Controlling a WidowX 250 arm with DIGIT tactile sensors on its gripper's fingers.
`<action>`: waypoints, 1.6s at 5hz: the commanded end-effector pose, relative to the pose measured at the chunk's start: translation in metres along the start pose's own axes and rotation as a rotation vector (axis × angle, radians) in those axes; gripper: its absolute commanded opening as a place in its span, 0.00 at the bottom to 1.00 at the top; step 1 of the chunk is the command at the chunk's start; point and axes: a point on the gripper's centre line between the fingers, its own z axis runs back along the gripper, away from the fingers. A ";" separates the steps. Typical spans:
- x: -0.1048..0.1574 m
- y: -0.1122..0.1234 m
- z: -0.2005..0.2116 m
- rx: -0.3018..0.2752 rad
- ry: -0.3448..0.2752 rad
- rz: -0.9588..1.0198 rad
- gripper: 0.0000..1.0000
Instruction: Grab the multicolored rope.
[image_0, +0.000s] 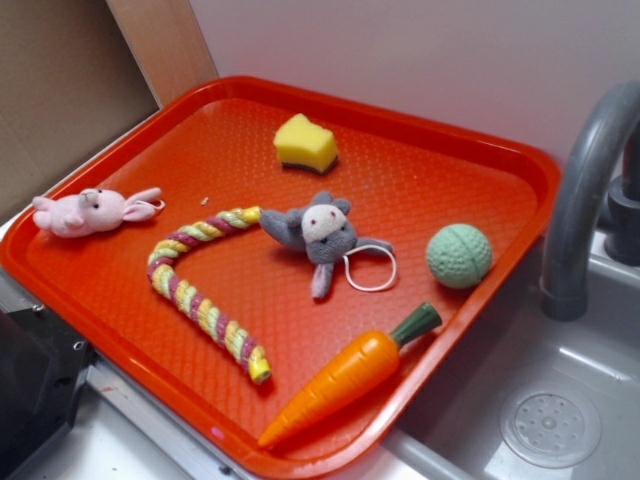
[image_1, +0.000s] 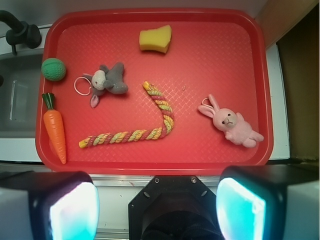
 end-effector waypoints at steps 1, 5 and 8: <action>0.000 0.000 0.000 0.000 0.000 0.000 1.00; 0.052 -0.109 -0.047 0.078 0.036 -0.987 1.00; 0.000 -0.093 -0.146 0.123 0.191 -1.474 1.00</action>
